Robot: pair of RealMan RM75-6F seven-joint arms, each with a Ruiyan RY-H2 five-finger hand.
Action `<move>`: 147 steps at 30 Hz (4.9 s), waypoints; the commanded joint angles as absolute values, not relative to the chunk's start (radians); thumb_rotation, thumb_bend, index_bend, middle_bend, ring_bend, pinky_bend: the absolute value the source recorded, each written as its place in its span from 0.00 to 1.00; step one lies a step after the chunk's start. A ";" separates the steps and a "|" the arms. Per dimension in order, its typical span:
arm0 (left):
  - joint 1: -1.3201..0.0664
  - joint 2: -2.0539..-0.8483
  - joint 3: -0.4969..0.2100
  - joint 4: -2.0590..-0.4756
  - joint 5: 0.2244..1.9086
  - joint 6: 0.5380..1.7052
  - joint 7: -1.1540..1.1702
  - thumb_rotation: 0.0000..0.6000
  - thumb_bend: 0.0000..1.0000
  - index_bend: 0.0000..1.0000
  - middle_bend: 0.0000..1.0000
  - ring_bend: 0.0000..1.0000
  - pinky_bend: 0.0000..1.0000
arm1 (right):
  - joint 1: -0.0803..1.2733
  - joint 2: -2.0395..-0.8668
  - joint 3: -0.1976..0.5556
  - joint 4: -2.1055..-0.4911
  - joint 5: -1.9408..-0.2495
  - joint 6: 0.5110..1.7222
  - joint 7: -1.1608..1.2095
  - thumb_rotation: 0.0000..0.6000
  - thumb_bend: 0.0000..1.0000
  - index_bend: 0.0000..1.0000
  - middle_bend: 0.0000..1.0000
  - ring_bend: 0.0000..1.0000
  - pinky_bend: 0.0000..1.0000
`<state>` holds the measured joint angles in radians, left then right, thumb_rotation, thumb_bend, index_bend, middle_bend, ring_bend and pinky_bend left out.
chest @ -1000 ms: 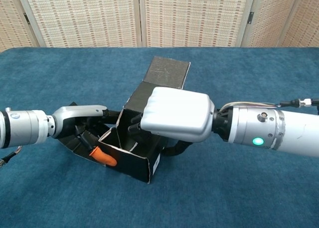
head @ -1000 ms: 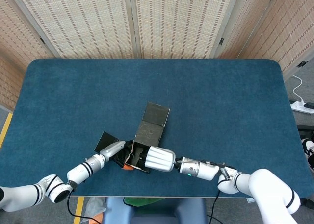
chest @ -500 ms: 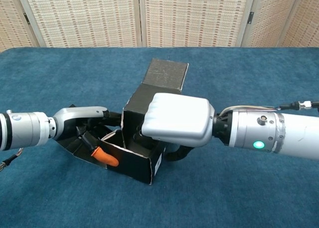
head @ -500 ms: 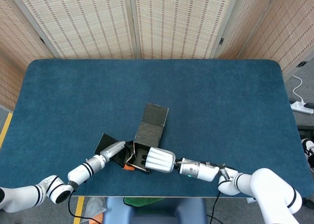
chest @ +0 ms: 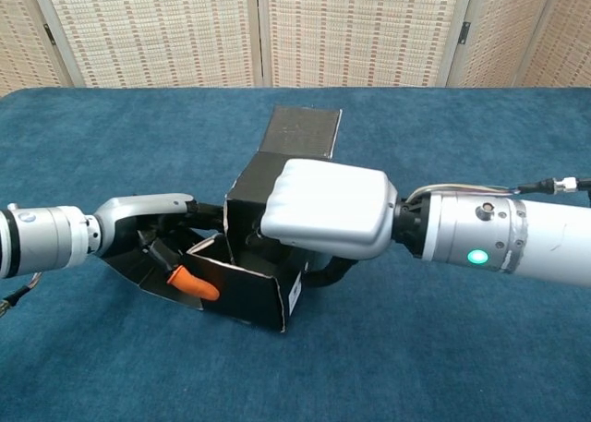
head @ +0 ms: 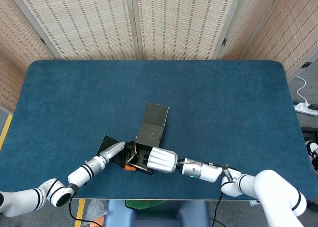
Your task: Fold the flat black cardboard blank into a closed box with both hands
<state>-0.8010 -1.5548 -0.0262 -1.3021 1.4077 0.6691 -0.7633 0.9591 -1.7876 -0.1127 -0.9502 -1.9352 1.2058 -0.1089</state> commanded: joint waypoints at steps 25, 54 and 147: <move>-0.671 -1.410 -0.068 -1.478 1.379 0.868 -0.624 1.00 0.17 0.00 0.00 0.00 0.22 | 0.659 -1.563 -0.075 -1.406 -1.554 1.239 0.063 1.00 0.00 0.00 0.13 0.65 1.00; -0.626 -1.299 -0.093 -1.604 1.392 0.912 -0.661 1.00 0.17 0.00 0.00 0.00 0.20 | 0.706 -1.625 0.084 -1.509 -1.259 0.774 0.385 1.00 0.00 0.02 0.12 0.65 1.00; -0.555 -1.448 -0.114 -1.383 1.723 1.409 -0.375 1.00 0.36 0.39 0.45 0.87 0.90 | 0.566 -1.699 0.398 -1.646 -1.126 0.692 0.680 1.00 0.18 0.50 0.56 0.78 1.00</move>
